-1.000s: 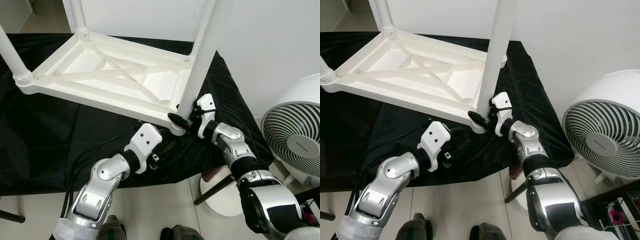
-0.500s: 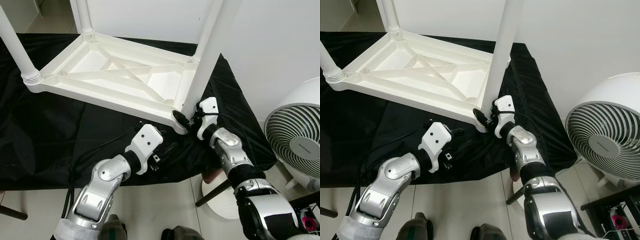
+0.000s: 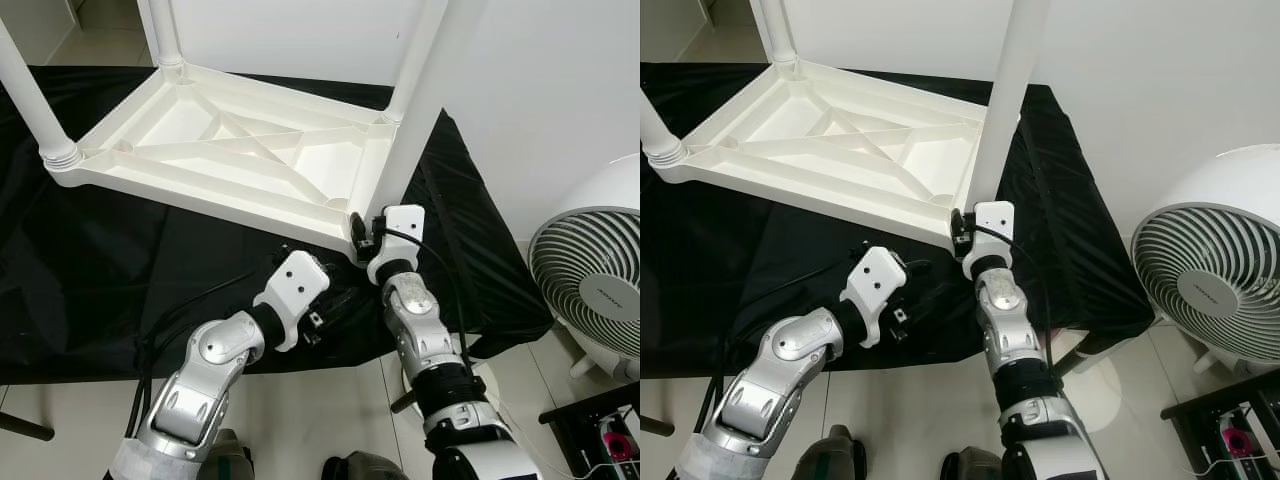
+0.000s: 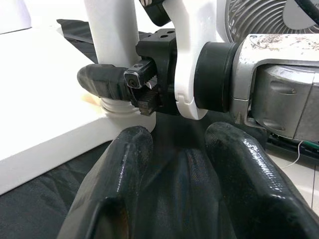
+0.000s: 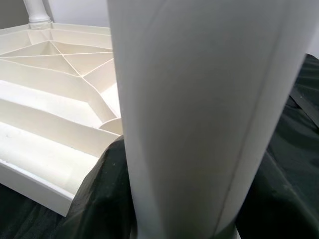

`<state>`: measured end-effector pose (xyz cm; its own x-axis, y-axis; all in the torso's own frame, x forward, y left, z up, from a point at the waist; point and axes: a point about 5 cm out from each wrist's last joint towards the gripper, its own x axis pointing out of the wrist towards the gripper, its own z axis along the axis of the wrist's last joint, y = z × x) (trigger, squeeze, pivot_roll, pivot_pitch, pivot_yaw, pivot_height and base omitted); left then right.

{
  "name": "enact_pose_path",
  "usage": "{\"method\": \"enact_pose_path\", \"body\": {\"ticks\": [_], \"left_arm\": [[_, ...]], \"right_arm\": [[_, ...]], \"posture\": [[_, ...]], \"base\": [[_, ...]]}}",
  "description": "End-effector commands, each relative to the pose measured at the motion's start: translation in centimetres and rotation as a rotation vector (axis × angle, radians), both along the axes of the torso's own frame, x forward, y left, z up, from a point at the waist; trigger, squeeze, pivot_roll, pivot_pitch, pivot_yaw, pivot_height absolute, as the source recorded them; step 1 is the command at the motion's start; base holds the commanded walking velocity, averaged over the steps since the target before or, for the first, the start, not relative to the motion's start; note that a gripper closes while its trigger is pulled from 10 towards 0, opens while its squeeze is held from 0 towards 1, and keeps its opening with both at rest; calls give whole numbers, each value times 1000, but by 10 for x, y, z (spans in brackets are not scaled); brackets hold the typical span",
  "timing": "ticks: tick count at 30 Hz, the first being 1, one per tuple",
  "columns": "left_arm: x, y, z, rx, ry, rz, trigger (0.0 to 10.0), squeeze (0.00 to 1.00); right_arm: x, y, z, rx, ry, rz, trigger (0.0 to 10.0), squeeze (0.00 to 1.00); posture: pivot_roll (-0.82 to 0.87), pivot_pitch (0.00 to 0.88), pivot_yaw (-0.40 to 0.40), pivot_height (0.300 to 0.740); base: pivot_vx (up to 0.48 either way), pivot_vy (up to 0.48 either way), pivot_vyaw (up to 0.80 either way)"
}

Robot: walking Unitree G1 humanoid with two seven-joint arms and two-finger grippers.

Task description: Building children table

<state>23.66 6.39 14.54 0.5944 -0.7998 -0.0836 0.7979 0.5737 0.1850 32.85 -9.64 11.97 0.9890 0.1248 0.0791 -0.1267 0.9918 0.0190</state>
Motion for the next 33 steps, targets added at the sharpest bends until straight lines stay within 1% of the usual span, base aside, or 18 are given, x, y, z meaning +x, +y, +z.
{"method": "enact_pose_path", "body": {"ticks": [1,4,5,6,12,14,16,17,18,19,20,21,22,23,26,31,32,33], "left_arm": [[0,-1,1,-12,-5,30,10000,0],[-1,-1,1,-11,-4,32,10000,0],[-1,-1,1,-12,-3,33,10000,0],[-1,-1,1,-13,-3,36,10000,0],[-1,-1,0,-14,-2,40,10000,0],[-1,0,0,-13,-2,41,10000,0],[-1,0,0,-13,-2,41,10000,0],[-1,0,0,-12,-3,42,10000,0],[0,0,1,-13,-3,44,10000,0],[0,0,1,-13,-3,44,10000,0],[0,1,1,-13,-3,44,10000,0],[0,1,1,-13,-3,44,10000,0],[0,1,1,-13,-3,43,10000,0],[0,1,1,-13,-3,42,10000,0],[0,1,1,-13,-3,43,10000,0],[2,3,3,-10,-7,44,10000,0],[2,3,3,-10,-7,44,10000,0],[2,3,3,-10,-7,44,10000,0]], "right_arm": [[-2,-4,-1,-33,15,-21,10000,0],[-3,-9,0,-33,24,-44,10000,0],[-4,-10,1,-37,29,-52,10000,153],[-4,-11,1,-23,28,-41,10000,1000],[-3,-17,7,-26,-4,-23,10000,1000],[-2,-25,9,-31,-17,24,10000,1000],[-2,-25,9,-31,-17,24,10000,1000],[-1,-27,10,-49,-20,46,10000,1000],[1,-30,9,-54,-2,107,10000,1000],[1,-30,9,-54,-2,107,10000,1000],[5,-35,8,-70,24,217,10000,0],[5,-35,8,-70,24,217,10000,0],[8,-39,10,-88,30,296,10000,0],[9,-40,11,-98,28,323,10000,0],[10,-41,12,-107,25,346,10000,0],[18,-35,21,-170,-9,558,10000,0],[18,-35,21,-170,-9,558,10000,0],[19,-33,22,-168,-8,597,10000,0]], "posture": [[60,6,-84,740],[63,7,-88,740],[64,7,-89,740],[65,8,-89,740],[63,10,-90,740],[63,12,-91,740],[63,12,-91,740],[62,12,-91,740],[59,15,-87,740],[59,15,-87,740],[59,17,-85,740],[59,17,-85,740],[59,18,-84,740],[59,18,-84,740],[59,18,-84,740],[60,23,-73,740],[60,23,-73,740],[60,23,-73,740]], "base": [[0,0,0],[0,0,0],[0,0,0],[0,0,0],[0,0,0],[0,0,0],[0,0,0],[0,0,0],[0,0,0],[0,0,0],[0,0,0],[0,0,0],[0,0,0],[0,0,0],[0,0,0],[0,0,0],[0,0,0],[0,0,0]]}}
